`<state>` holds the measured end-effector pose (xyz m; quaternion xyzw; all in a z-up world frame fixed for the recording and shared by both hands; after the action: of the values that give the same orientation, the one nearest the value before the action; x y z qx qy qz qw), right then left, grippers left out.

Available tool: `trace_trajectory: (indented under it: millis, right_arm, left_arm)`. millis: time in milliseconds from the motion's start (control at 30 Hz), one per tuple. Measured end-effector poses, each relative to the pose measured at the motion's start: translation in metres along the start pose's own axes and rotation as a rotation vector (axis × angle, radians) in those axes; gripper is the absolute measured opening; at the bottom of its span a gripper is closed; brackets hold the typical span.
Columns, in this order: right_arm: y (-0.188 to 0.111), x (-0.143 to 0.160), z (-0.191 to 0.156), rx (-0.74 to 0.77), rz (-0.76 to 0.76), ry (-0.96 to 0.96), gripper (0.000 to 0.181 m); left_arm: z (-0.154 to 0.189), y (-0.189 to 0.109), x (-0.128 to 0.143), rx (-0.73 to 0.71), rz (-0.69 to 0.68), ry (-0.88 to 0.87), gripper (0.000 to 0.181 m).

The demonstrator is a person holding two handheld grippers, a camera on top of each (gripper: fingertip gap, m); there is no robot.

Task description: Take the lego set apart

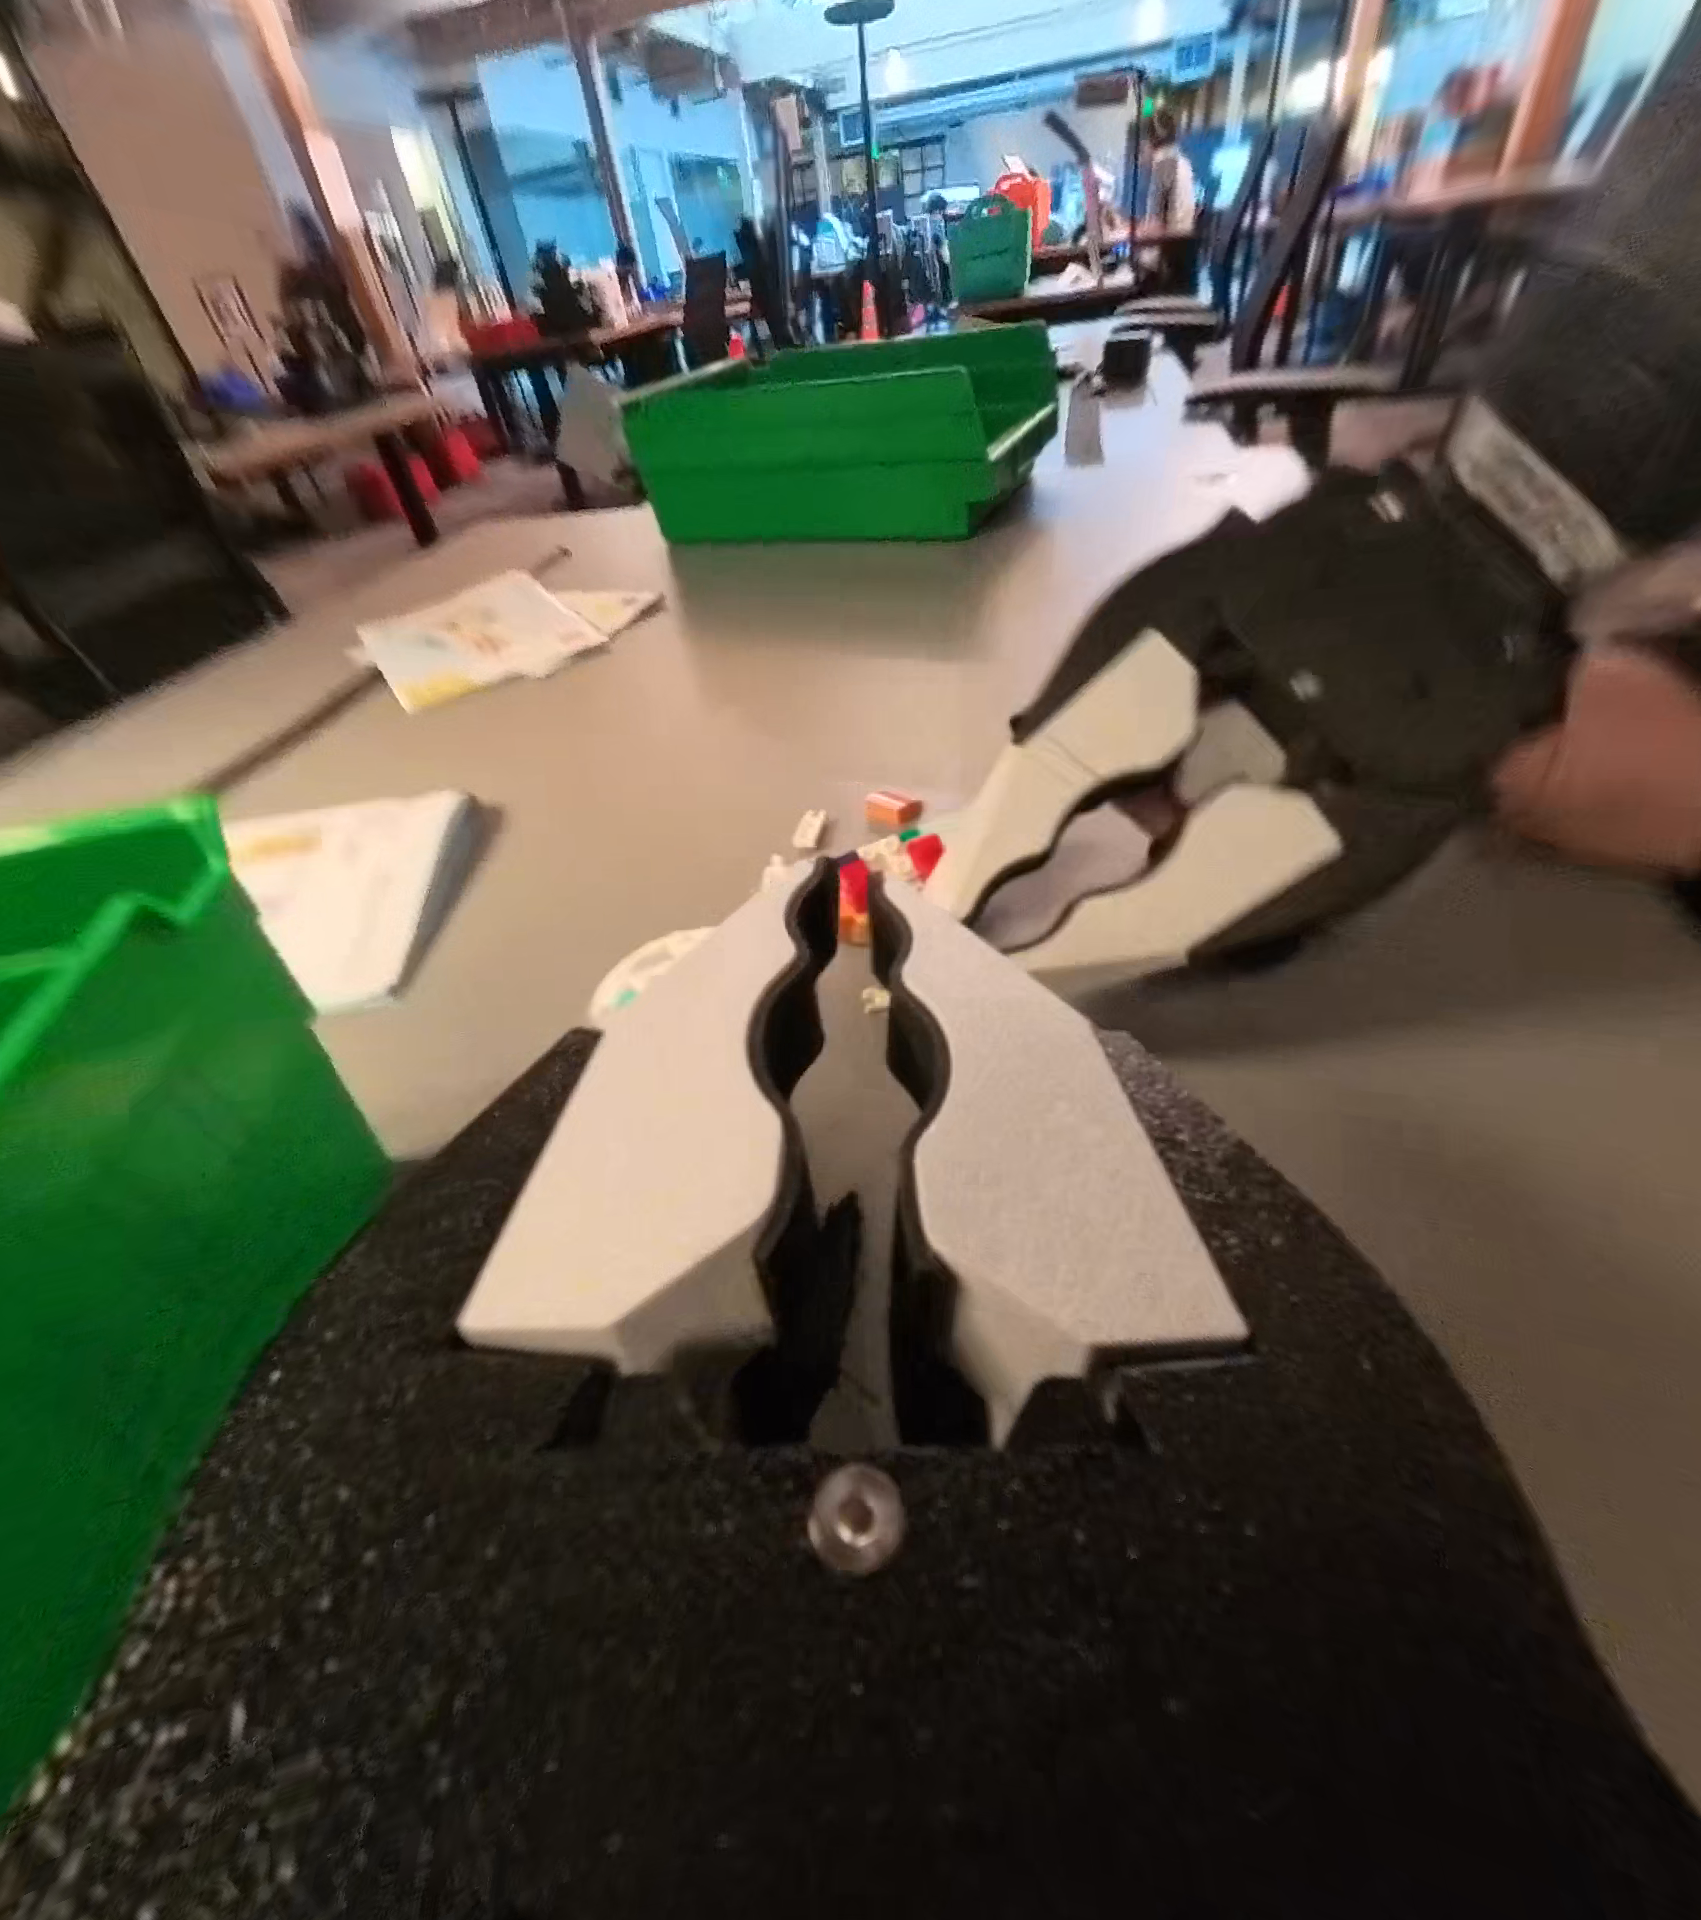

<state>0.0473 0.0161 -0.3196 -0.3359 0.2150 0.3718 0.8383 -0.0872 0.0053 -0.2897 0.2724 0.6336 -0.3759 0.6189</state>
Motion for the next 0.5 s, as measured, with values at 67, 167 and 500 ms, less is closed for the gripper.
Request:
trace_trajectory:
  millis: [67,167,500]
  right_arm:
    - [-0.004,-0.006,-0.007,0.08,0.063,-0.178,0.007]
    - [-0.008,-0.015,-0.011,0.224,0.088,-0.408,0.006]
    - [-0.018,-0.025,-0.017,0.297,0.19,-0.573,0.007]
  left_arm:
    - [-0.005,0.001,-0.001,0.075,-0.008,-0.202,0.012]
    - [-0.011,0.002,0.001,0.159,-0.027,-0.439,0.017]
    - [-0.002,-0.004,0.004,0.399,-0.121,-0.249,0.001]
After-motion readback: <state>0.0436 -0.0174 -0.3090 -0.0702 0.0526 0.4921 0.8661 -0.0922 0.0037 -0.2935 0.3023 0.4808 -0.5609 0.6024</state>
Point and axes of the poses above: each gripper's, where its closed fingertips meet, y out along the fingers, x out of its underside, z = x × y across the jaws, the point moved 8 cm from there along -y, back along the fingers, and after that the axes turned 9 degrees about -y, right-handed, at the moved point
